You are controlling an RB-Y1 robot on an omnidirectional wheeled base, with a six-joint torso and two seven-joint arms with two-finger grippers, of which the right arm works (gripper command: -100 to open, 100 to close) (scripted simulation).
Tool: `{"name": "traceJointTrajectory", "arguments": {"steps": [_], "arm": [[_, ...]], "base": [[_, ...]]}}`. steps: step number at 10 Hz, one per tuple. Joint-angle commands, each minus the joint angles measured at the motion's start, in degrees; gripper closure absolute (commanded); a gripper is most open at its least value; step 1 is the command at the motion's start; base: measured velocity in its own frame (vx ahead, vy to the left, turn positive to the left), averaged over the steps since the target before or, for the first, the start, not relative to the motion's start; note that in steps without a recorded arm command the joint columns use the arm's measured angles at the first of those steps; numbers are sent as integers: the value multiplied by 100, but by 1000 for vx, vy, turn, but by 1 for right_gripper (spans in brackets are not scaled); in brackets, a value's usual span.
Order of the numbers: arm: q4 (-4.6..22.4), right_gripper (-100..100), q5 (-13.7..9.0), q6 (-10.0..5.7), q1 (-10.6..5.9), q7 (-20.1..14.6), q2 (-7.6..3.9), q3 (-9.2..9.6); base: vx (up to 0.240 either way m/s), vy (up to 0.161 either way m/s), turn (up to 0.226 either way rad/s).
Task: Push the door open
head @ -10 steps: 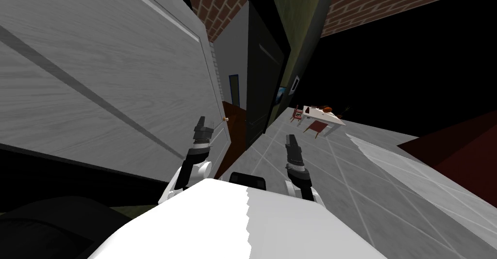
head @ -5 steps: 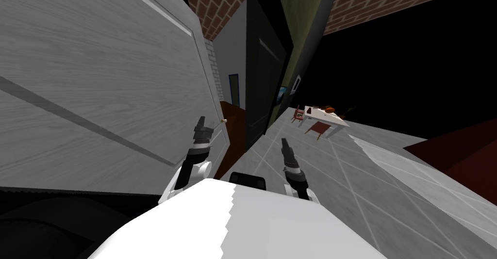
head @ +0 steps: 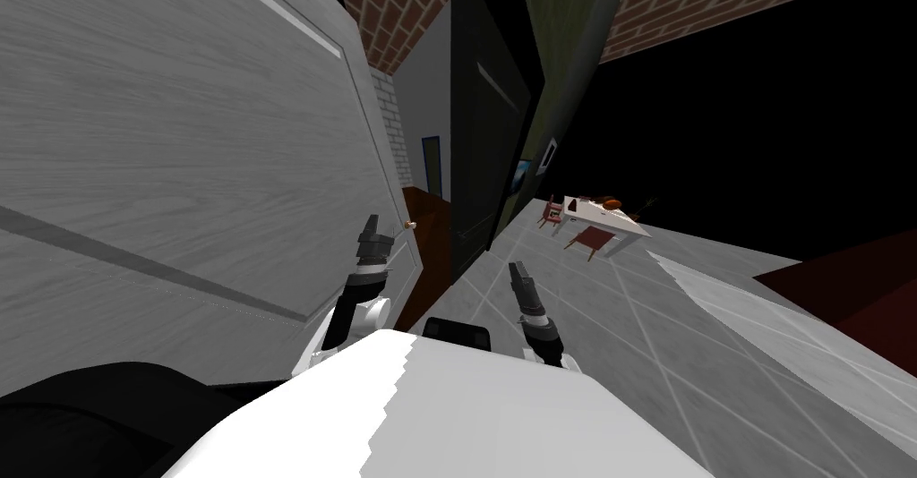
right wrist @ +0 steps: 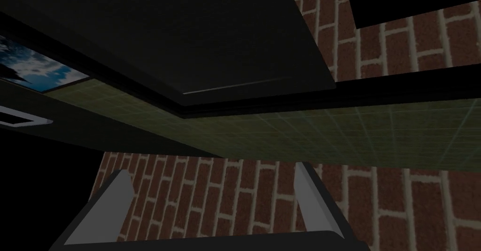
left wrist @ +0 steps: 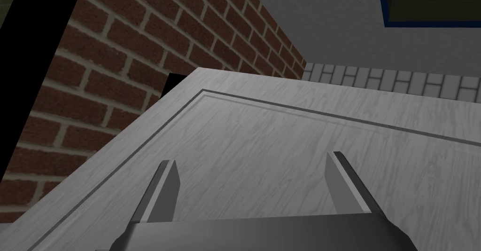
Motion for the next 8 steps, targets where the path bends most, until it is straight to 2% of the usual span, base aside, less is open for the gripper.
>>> {"name": "traceJointTrajectory", "arguments": {"steps": [1, 8], "arm": [[168, -100, 159, -119, 28, 185, -7, 16], [843, -100, 838, -553, 147, 914, -45, 66]], "base": [[106, -30, 9], [99, -22, 10]]}}
